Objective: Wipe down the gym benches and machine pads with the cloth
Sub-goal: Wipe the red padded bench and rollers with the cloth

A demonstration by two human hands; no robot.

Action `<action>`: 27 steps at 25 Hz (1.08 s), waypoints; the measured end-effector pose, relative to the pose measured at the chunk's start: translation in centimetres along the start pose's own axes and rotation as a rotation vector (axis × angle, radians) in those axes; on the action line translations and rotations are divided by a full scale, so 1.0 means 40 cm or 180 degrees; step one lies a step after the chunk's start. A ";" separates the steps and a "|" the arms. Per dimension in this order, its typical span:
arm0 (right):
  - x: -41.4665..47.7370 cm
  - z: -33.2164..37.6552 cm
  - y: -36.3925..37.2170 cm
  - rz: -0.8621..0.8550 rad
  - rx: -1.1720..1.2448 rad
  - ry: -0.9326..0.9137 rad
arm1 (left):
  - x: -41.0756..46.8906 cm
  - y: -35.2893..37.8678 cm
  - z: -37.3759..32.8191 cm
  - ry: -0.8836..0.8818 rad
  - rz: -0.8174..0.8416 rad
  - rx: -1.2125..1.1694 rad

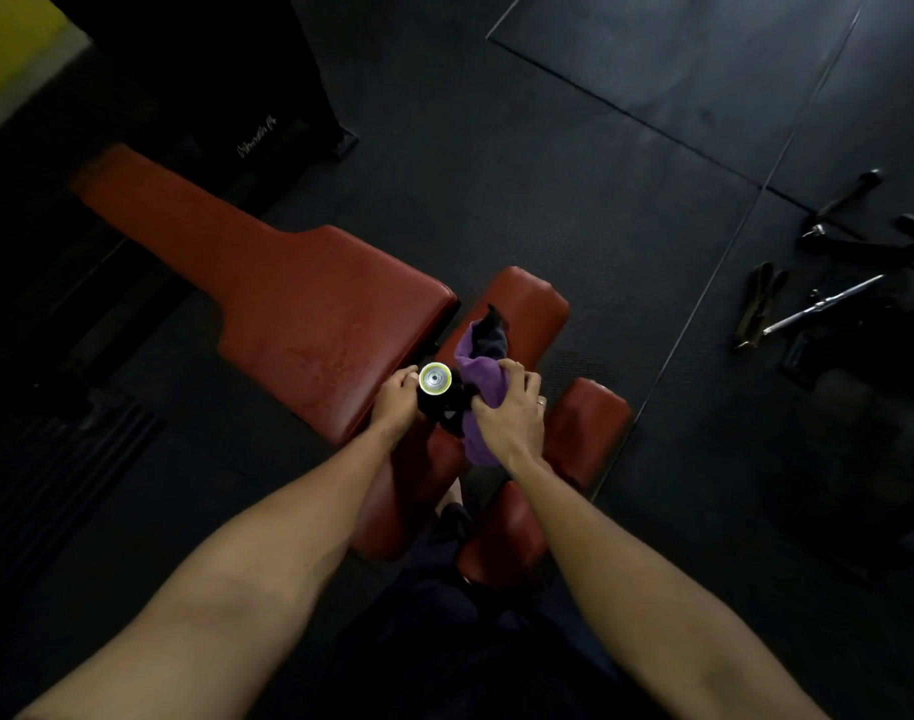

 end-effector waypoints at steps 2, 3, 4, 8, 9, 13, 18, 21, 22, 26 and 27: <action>-0.052 -0.013 0.017 0.0059 0.0195 0.0083 | -0.052 -0.035 0.020 0.0043 -0.0161 0.0103; -0.078 -0.017 0.023 0.0064 0.0258 0.0105 | -0.081 -0.047 0.030 0.0042 -0.0190 0.0188; -0.106 -0.024 0.029 0.0062 0.0303 0.0131 | -0.110 -0.057 0.046 0.0011 -0.0222 0.0251; -0.190 -0.044 0.059 0.0119 0.0447 0.0171 | -0.225 -0.092 0.105 -0.0169 -0.0363 0.0462; -0.210 -0.048 0.069 0.0181 0.0445 0.0128 | -0.254 -0.099 0.120 -0.0203 -0.0390 0.0555; -0.278 -0.055 0.104 0.0376 0.0333 -0.0051 | -0.338 -0.115 0.185 -0.0221 -0.0479 0.0721; -0.365 -0.035 0.165 0.0530 -0.0039 -0.0439 | -0.403 -0.146 0.282 -0.0421 -0.0738 0.0508; -0.400 -0.012 0.210 0.0568 -0.0215 -0.0794 | -0.421 -0.150 0.340 -0.0568 -0.0731 0.0343; -0.411 -0.008 0.227 0.0579 -0.0250 -0.0905 | -0.422 -0.147 0.354 -0.0572 -0.0718 0.0301; -0.444 0.003 0.310 0.0569 -0.0892 -0.1634 | -0.411 -0.127 0.372 -0.0515 -0.0744 -0.0042; -0.449 0.005 0.332 0.0648 -0.1130 -0.1911 | -0.408 -0.122 0.376 -0.0513 -0.0745 -0.0158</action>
Point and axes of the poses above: each hand's wrist, its own x-axis towards the middle knuckle, its own y-axis out of the palm, z = x × y, the point moved 8 cm from there along x, towards the middle knuckle, and after that the axes turned 11 degrees about x, right-handed, at the moved point
